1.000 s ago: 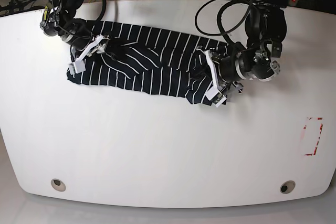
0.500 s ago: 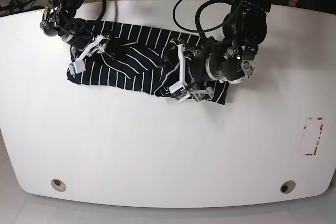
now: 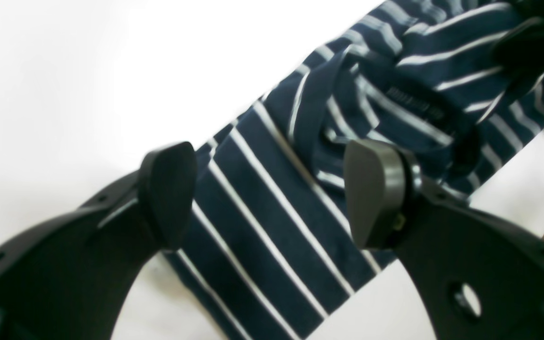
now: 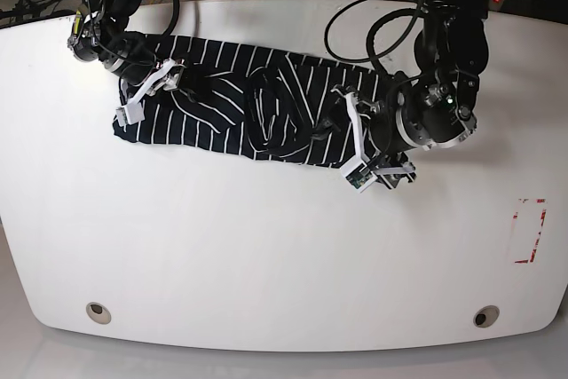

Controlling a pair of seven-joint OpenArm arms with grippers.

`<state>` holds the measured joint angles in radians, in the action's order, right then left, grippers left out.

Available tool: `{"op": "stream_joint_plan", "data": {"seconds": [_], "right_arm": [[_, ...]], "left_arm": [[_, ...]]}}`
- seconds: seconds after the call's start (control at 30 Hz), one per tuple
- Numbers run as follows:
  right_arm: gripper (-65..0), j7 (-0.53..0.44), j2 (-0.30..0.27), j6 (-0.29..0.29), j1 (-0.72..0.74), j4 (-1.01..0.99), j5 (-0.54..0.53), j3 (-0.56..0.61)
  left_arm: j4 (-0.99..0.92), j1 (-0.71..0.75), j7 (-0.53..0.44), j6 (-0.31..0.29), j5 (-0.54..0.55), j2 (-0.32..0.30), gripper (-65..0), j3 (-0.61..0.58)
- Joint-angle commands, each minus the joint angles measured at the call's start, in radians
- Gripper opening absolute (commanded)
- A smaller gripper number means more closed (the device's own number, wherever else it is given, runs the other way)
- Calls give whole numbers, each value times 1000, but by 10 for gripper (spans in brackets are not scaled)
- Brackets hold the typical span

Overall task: Fold the T-shirt properly
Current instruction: 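Fold the strip end with the left gripper toward the right gripper, then release the folded end and move the left gripper to the strip's side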

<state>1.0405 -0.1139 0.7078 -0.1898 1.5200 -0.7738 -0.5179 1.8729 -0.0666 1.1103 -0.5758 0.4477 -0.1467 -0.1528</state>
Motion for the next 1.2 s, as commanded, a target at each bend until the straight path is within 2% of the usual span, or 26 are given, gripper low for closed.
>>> {"op": "stream_joint_plan", "data": {"seconds": [0.0, 0.2, 0.4, 0.47, 0.77, 0.93, 1.03, 1.17], "right_arm": [[-162, 44, -7, -10, -3, 3, 37, 0], [-162, 44, -7, -10, -3, 3, 37, 0], [-162, 44, -5, -10, -3, 3, 37, 0], [-162, 44, -4, -10, -3, 3, 37, 0], [-162, 44, -2, -10, -4, 3, 37, 0], [-162, 44, -2, -10, -6, 3, 37, 0], [-162, 44, 0, -10, -6, 3, 37, 0], [-162, 44, -2, -10, -6, 3, 37, -3]], "left_arm": [[-22, -2, -16, -2, 15, -27, -199, 0], [-144, -12, -17, -2, -8, -27, -215, -1], [-238, -97, -17, -5, -43, -26, -371, -169], [-258, -120, -17, -5, -42, -21, -371, -224], [-322, -207, -31, -5, -49, 111, -364, -351], [-388, -249, -128, -2, -49, 175, -364, -360], [-388, -266, -138, -2, -45, 187, -363, -357], [-284, -266, -138, -6, -42, 181, -363, -342]]}}
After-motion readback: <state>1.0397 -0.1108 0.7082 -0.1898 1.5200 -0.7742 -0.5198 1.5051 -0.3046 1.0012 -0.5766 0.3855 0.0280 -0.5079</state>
